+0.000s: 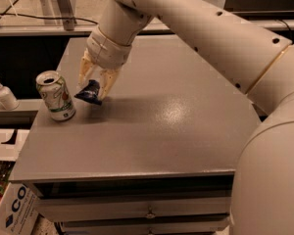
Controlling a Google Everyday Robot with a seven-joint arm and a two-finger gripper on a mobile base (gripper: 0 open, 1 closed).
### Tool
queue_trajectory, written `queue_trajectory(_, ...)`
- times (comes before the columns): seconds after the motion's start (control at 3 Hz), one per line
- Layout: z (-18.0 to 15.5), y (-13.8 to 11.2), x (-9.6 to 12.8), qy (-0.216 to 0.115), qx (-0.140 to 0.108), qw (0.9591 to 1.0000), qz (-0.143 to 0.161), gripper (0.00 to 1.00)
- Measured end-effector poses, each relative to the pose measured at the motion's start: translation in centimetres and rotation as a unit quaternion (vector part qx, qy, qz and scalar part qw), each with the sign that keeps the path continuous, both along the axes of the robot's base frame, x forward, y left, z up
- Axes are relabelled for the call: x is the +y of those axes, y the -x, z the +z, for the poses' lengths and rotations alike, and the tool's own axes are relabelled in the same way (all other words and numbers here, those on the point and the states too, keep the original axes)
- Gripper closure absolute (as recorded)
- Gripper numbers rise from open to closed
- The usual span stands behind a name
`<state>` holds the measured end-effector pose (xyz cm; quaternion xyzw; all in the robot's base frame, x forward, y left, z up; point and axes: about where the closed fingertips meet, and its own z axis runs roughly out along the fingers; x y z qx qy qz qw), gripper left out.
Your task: Move rxbar blueberry near 7up can
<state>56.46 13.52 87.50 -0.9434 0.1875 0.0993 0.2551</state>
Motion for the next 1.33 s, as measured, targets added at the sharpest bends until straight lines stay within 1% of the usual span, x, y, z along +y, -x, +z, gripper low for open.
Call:
queue_trajectory(0.33,-1.6,-0.2,1.3,0.012,0.002,0.9999,0.007,1.0)
queue_trajectory(0.67,-2.9,-0.5,1.7,0.021,0.006,0.9997,0.006,1.0)
queue_trajectory(1.0,-3.7,-0.8,2.2,0.026,0.012,0.9996,0.004,0.83)
queue_trajectory(1.33,-4.1,-1.0,2.4,0.028,0.014,0.9995,0.003,0.59)
